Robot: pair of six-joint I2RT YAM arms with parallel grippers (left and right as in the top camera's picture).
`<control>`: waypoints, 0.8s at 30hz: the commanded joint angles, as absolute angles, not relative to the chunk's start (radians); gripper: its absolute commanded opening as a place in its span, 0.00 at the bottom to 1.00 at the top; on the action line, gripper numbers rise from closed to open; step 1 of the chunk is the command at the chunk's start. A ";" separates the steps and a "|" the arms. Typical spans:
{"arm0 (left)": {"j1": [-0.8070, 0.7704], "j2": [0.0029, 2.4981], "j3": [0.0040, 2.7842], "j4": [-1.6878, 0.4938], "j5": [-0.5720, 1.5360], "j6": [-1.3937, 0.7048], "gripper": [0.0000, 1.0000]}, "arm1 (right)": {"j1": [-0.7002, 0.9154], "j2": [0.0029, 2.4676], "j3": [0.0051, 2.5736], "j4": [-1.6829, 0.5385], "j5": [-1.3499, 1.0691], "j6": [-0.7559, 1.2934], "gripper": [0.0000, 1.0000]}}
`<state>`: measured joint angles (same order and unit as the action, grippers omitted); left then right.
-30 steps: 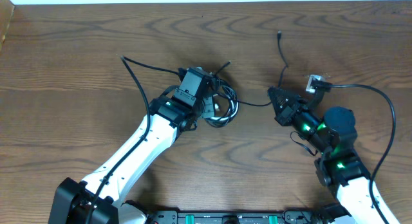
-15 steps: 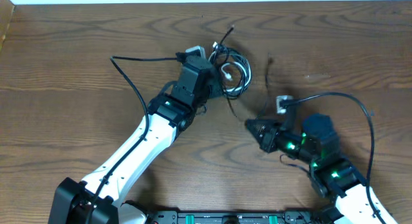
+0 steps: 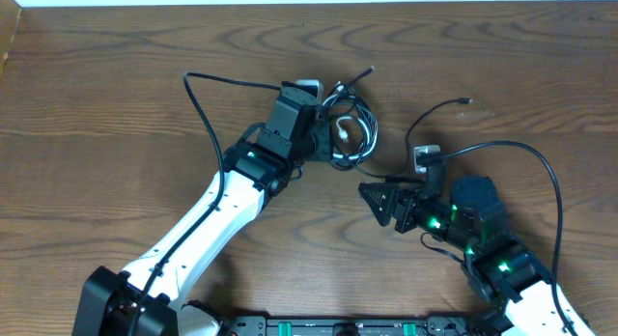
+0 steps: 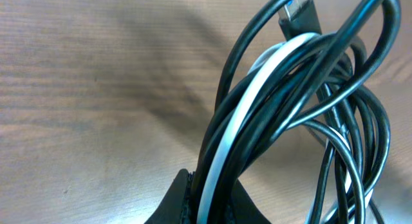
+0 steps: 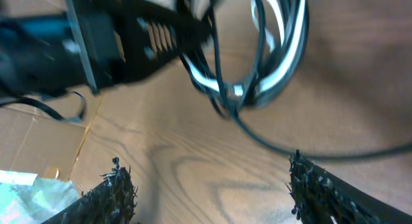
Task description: Untangle cables
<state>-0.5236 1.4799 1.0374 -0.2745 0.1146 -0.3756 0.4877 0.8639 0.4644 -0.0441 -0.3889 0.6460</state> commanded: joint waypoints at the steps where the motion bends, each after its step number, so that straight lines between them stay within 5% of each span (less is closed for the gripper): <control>1: -0.520 1.470 1.040 -0.295 0.132 -0.281 0.08 | 0.465 0.812 0.480 -0.033 -0.371 0.589 0.74; 11: -0.521 1.470 1.040 -0.320 0.460 -0.118 0.08 | 0.366 0.834 0.480 0.068 -0.317 0.590 0.45; 24: -0.523 1.470 1.040 -0.448 0.543 -0.006 0.08 | 0.366 0.995 0.480 0.194 -0.357 0.590 0.38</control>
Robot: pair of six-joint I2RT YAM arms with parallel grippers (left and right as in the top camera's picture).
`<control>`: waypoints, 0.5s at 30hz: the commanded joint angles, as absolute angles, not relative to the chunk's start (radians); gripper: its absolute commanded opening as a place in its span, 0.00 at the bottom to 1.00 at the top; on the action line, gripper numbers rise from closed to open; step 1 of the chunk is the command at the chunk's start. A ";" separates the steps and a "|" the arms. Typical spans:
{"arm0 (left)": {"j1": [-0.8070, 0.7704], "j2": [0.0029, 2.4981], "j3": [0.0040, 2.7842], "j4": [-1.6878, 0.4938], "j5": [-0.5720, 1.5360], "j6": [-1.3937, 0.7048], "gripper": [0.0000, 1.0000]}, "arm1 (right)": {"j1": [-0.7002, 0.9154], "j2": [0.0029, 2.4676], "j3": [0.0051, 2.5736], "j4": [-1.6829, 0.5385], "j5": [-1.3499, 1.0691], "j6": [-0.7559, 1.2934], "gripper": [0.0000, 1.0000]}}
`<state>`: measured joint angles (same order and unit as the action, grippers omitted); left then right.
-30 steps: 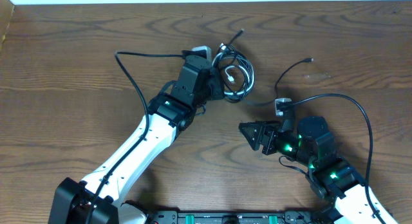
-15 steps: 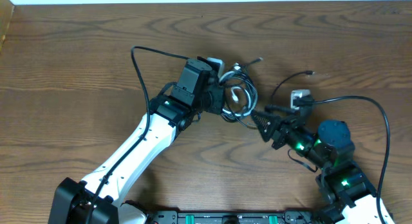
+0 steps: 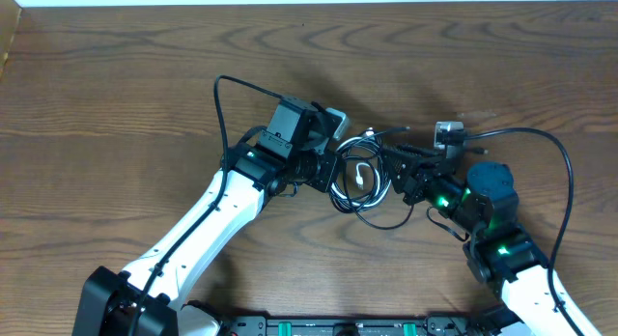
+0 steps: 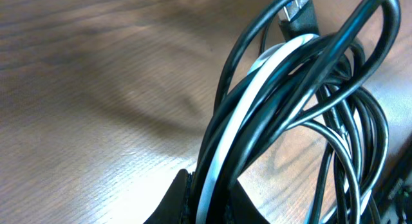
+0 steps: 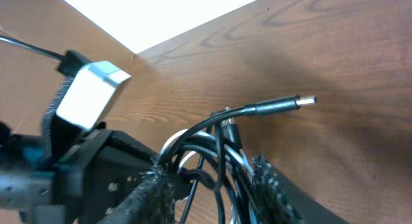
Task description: Untangle cables
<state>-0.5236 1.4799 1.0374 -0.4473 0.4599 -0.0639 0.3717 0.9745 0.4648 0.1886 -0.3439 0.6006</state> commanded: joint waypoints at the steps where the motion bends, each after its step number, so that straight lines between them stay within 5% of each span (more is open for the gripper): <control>1: -0.523 1.470 1.040 -0.448 0.548 -0.003 0.08 | 0.366 1.002 0.480 0.195 -0.363 0.590 0.36; 15: -0.536 1.470 1.040 -0.464 0.595 0.033 0.08 | 0.366 1.015 0.480 0.208 -0.376 0.599 0.23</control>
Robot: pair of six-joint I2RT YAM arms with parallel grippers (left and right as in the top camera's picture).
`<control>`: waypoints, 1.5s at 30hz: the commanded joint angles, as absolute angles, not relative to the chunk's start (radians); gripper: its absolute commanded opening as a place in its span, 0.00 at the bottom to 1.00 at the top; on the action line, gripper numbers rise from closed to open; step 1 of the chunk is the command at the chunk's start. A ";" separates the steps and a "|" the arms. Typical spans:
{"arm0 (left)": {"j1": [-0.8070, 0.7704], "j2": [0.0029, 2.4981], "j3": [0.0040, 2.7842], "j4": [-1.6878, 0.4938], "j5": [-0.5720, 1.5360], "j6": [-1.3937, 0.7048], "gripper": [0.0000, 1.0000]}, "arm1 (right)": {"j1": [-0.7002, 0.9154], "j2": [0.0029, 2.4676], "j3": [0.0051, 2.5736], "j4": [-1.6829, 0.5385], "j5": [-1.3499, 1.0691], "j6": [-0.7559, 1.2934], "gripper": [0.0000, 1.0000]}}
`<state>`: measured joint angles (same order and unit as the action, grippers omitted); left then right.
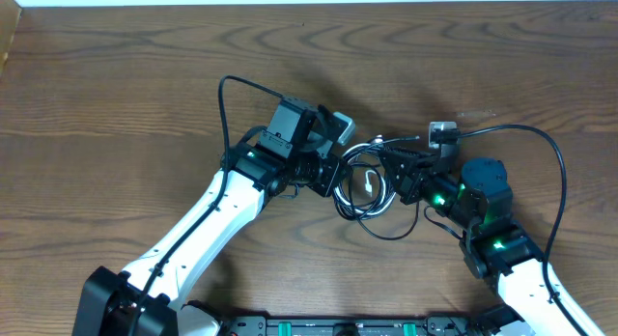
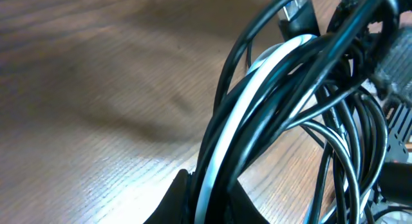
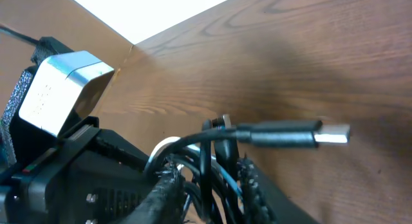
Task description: Untangle cables
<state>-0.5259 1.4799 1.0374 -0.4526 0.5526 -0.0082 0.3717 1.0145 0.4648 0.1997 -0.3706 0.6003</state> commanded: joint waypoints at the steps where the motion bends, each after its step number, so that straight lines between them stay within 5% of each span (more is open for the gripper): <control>1: -0.542 1.470 1.040 -0.467 0.595 0.044 0.08 | 0.366 1.015 0.480 0.213 -0.376 0.609 0.20; 8: -0.585 1.470 1.040 -0.471 0.591 0.052 0.08 | 0.366 1.015 0.480 0.252 -0.381 0.685 0.01; 17: -0.585 1.470 1.040 -0.471 0.544 0.052 0.08 | 0.358 1.015 0.480 0.250 -0.409 0.629 0.01; 38: -0.435 1.282 1.040 -0.532 0.194 -0.041 0.08 | -0.007 0.892 0.480 -0.151 0.109 0.612 0.01; 41: -0.419 1.264 1.040 -0.514 0.208 -0.045 0.07 | -0.037 0.883 0.480 -0.177 0.016 0.611 0.01; 45: -0.420 1.268 1.040 -0.508 0.361 0.079 0.08 | -0.039 0.882 0.480 -0.118 -0.310 0.484 0.15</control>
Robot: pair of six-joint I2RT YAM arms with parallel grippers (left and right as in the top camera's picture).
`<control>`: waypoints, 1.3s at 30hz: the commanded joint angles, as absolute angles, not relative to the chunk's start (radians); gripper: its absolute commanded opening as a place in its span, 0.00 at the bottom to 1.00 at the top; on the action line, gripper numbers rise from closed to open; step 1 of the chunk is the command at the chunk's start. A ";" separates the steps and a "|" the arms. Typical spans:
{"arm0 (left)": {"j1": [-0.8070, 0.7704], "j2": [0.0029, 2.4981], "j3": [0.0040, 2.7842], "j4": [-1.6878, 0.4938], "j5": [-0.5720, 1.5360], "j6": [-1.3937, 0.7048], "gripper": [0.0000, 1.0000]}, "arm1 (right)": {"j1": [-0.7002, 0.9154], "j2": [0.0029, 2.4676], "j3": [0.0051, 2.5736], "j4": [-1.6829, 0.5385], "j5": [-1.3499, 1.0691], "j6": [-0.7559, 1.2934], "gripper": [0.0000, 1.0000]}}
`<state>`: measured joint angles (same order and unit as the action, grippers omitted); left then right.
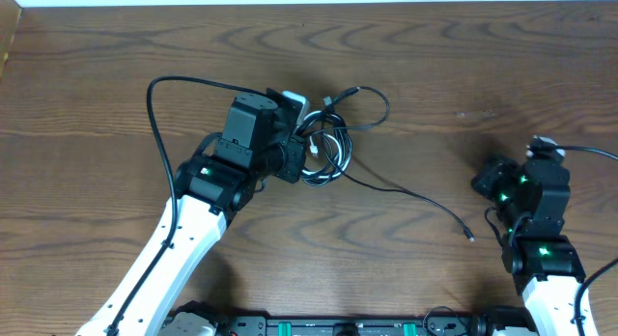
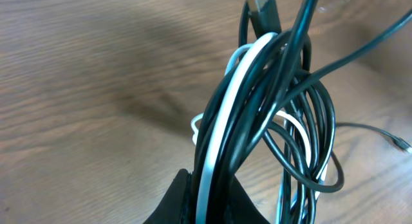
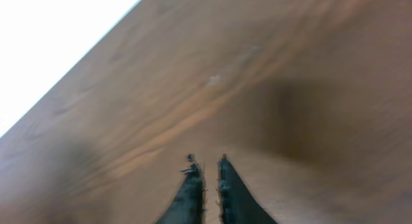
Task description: Untangle cables
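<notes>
A tangled bundle of black cables (image 1: pixel 326 148) with one white cable (image 2: pixel 222 130) through it hangs in my left gripper (image 1: pixel 301 154), which is shut on the coils (image 2: pixel 207 201). A USB plug (image 2: pixel 261 5) sticks up at the top of the bundle. One thin black strand (image 1: pixel 415 196) trails from the bundle to the right across the table, and its free end (image 1: pixel 470 238) lies on the wood. Far to the right, my right gripper (image 1: pixel 479 184) is away from every cable; its fingers (image 3: pixel 206 169) are shut with nothing between them.
The wooden table (image 1: pixel 406 66) stretches around both arms, its far edge meeting a white wall. The left arm's own black lead (image 1: pixel 154 95) loops up at the left. The right arm's lead (image 1: pixel 584 153) runs off the right edge.
My right gripper was in among the coils at the middle; now it is at the right side, shut and empty. The left gripper has moved the bundle left, and a long strand trails out.
At first my left gripper held the bundle at the back and the right gripper stood open in front of it. Then the bundle was at the right gripper, whose fingers were round the coils and then narrower. Now the arms are apart and one strand lies drawn out.
</notes>
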<state>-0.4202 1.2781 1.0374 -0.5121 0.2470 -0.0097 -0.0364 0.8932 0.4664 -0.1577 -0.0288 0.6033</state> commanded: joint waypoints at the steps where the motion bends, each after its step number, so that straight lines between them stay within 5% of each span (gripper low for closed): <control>1: -0.420 1.271 1.040 -0.513 0.398 0.119 0.08 | -0.038 0.882 0.480 -0.095 -0.406 0.437 0.18; 5: -0.420 1.274 1.040 -0.510 0.361 0.173 0.08 | -0.038 0.882 0.480 0.020 -0.793 0.404 0.22; 11: -0.421 1.274 1.040 -0.454 0.181 0.016 0.08 | -0.035 0.882 0.480 0.194 -1.025 0.704 0.29; 17: -0.480 1.274 1.040 -0.410 0.088 -0.039 0.08 | 0.039 0.882 0.480 0.229 -0.932 1.010 0.31; 20: -0.535 1.274 1.040 -0.408 -0.089 -0.065 0.07 | 0.081 0.882 0.480 0.313 -0.879 1.129 0.39; 29: -0.708 1.274 1.040 -0.396 -0.378 -0.065 0.08 | 0.185 0.892 0.480 0.524 -0.636 1.190 0.27; 39: -0.825 1.274 1.040 -0.360 -0.462 -0.120 0.07 | 0.243 1.007 0.480 0.530 -0.459 1.385 0.32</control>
